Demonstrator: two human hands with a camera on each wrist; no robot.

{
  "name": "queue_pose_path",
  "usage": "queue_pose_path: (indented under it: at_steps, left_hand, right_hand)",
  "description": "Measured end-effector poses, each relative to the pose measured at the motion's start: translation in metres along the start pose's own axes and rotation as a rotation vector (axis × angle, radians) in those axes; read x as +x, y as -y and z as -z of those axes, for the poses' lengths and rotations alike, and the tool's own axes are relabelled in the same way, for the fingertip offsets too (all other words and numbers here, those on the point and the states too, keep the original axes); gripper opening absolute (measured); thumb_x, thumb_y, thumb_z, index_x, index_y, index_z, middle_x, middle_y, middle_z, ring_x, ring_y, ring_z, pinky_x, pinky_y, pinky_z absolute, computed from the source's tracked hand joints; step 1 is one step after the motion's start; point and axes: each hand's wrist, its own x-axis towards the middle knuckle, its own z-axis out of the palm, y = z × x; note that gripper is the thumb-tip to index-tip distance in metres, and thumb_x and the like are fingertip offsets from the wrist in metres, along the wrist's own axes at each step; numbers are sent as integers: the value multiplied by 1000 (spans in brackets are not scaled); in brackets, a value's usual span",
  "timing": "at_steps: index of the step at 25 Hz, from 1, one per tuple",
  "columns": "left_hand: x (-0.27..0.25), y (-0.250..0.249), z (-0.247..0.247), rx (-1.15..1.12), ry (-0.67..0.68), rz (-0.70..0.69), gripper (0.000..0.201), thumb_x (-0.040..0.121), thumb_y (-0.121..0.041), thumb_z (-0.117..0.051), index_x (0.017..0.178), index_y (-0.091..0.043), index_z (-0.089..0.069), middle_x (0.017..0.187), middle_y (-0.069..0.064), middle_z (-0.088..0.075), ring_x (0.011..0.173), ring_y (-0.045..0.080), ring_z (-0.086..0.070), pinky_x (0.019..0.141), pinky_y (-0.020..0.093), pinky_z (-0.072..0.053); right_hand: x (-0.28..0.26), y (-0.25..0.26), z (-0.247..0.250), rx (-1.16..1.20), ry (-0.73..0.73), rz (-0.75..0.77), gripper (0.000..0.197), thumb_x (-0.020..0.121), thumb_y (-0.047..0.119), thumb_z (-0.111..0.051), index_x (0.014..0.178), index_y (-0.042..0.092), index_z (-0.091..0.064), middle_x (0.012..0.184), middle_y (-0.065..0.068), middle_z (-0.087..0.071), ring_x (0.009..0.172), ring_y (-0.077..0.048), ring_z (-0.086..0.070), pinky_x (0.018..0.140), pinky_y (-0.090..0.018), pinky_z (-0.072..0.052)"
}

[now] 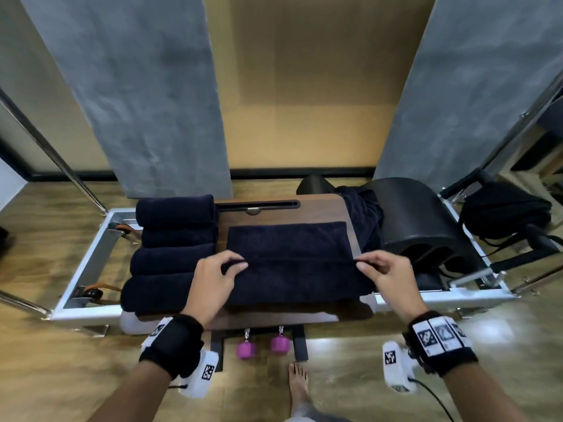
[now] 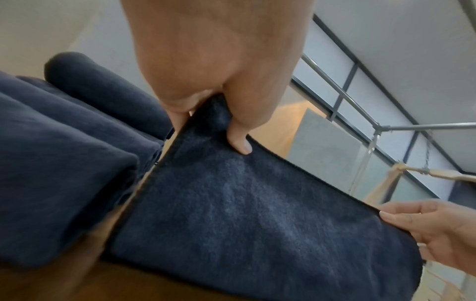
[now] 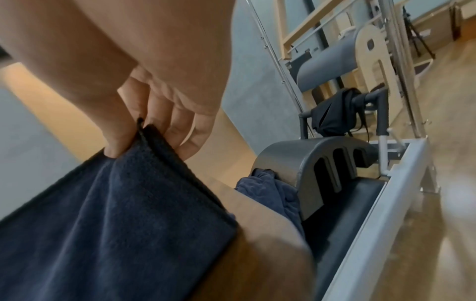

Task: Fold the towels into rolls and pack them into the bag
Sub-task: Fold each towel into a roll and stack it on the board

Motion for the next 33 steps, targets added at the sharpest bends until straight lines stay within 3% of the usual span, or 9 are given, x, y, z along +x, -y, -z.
queue_pose_path:
  at_steps: [8,12,15,18,21,23,26,29,33]
  left_hand:
    - [124,8,-35,137,-68,202,13,98,-3,-69,107,-8,-78,107,7,-78,109,25,-69,93,26,-45]
    - [149,14,-61,354,82,264,31,99,-13,-69,129,-7,-68,132,12,-64,128,32,-58,107,43,-47]
    - [135,4,-81,565,50,94,39,102,-26,-64,140,-13,-61,145,7,-52,138,29,-47,111,49,-43]
    - [99,-12,-109,490,18,-124,17,104,-26,-61,115,-16,-70,115,0,-61,111,23,-58,93,44,-48]
    - [64,-19,-134,442,195,-146,21,108,-39,-50,104,-24,-64,101,-9,-59,100,16,-59,85,38,-48]
    - [49,-14,-141,517,285,-107,26,109,-48,-41,111,-29,-58,107,-12,-55,103,11,-56,89,35,-45]
    - [43,-8,-133,610,283,-111,23,107,-46,-42,119,-32,-55,115,-13,-50,108,11,-53,91,33,-42]
    - [48,-5,-123,690,256,-102,28,106,-32,-44,132,-28,-54,136,-9,-51,129,16,-51,113,41,-38]
    - [30,-5,-119,656,376,-76,53,112,-34,-32,164,-20,-30,175,-4,-19,163,14,-9,131,51,-11]
  right_hand:
    - [148,-7,-33,-5,-26,-98,21,90,-6,-73,100,12,-78,105,-5,-78,108,-20,-73,104,-42,-56]
    - [178,-22,-47,-239,-20,-193,24,88,5,-80,110,15,-75,110,-4,-69,99,-17,-66,97,-35,-55]
    - [172,-26,-55,-310,-91,25,22,88,-1,-74,99,17,-75,103,2,-65,91,-13,-62,85,-25,-51]
    - [157,-30,-64,-264,82,141,25,86,-8,-72,85,16,-79,89,7,-73,82,-7,-68,79,-23,-55]
    - [144,-35,-64,-354,229,148,24,86,-8,-71,88,14,-80,90,5,-75,84,-12,-70,83,-33,-58]
    - [137,-37,-58,-430,240,135,21,88,-6,-69,90,13,-78,94,3,-73,88,-16,-68,87,-35,-57]
    - [106,-32,-49,-581,241,115,17,88,0,-65,86,13,-76,93,0,-72,90,-22,-68,87,-36,-54]
    - [49,-24,-59,-754,410,174,15,83,14,-59,83,16,-74,91,0,-70,86,-27,-68,78,-38,-53]
    - [-14,-26,-85,-762,577,413,25,82,15,-60,99,23,-76,98,8,-67,90,-20,-64,70,-33,-51]
